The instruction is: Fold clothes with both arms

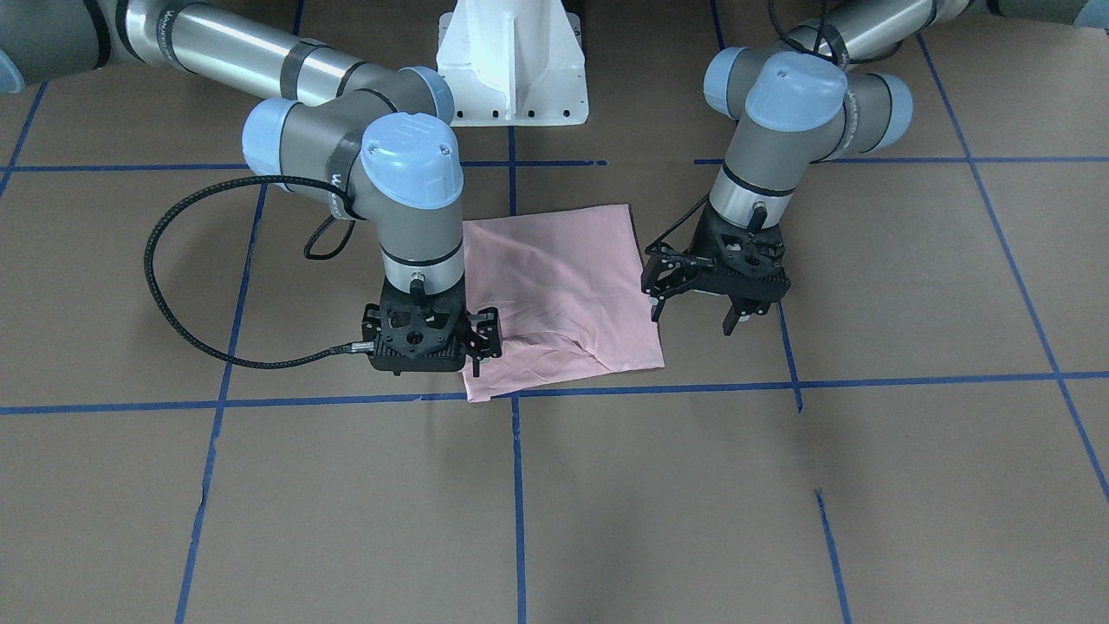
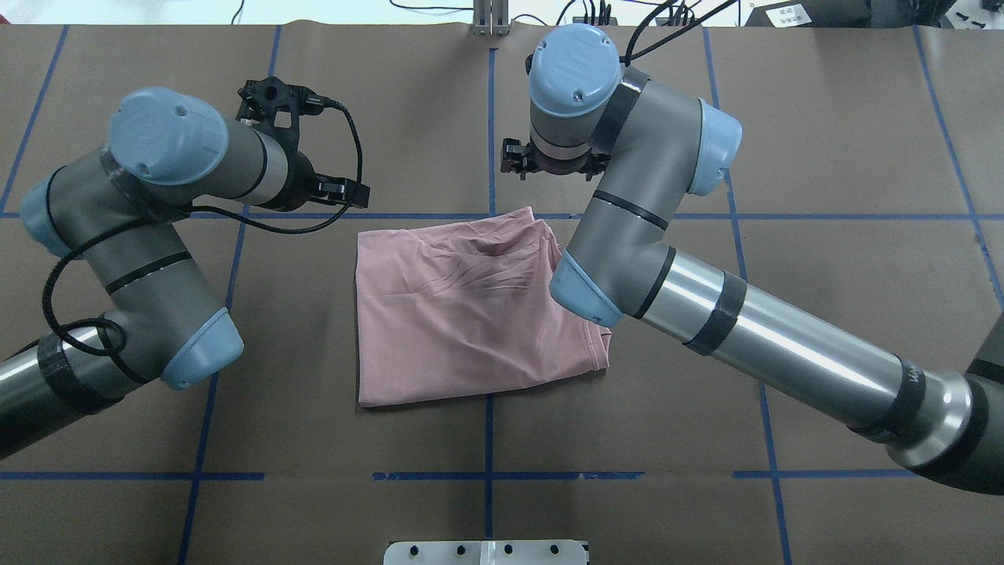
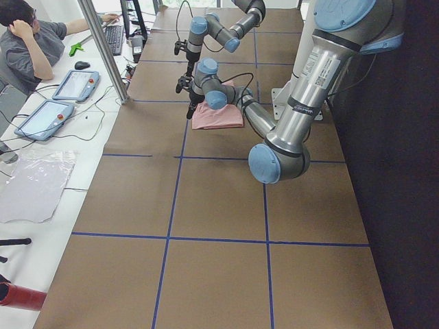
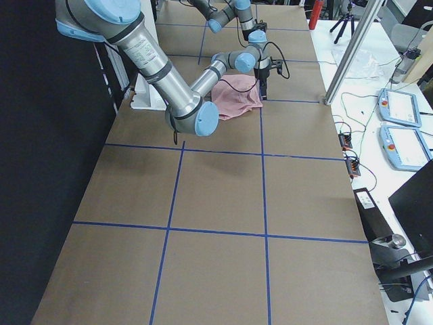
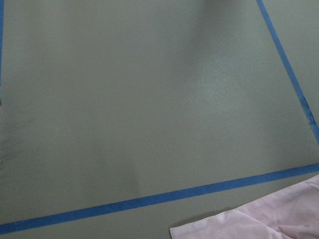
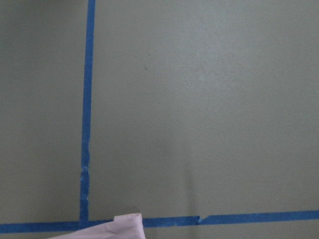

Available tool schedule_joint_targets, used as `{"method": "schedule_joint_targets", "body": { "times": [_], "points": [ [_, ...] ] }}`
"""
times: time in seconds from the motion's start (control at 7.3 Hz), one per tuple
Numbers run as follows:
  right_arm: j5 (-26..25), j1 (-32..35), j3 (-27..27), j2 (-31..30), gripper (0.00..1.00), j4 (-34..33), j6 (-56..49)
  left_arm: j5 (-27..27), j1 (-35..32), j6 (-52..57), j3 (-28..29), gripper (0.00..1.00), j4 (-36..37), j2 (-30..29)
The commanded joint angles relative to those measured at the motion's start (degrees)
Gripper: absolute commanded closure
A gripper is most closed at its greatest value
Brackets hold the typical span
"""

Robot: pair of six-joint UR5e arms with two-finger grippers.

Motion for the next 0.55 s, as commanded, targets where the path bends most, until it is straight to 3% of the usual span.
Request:
{"method": "schedule_joint_targets", "body": {
  "times": [0.0, 0.27, 0.41],
  "points": [
    [1.0, 2.1, 6.2, -6.5, 0.0, -0.2, -4.8, -1.0, -1.2, 4.3, -3.5, 0.0, 1.4, 1.4],
    [7.9, 10.5, 20.1, -15.5, 0.0, -10.1, -19.4, -6.1, -7.8, 15.5, -10.6, 0.0, 5.5, 8.0],
    [12.3, 16.9, 26.0, -20.4, 0.0, -15.3, -30.7, -10.6, -14.2, 25.8, -12.8, 0.0, 7.9, 11.1]
  ]
}}
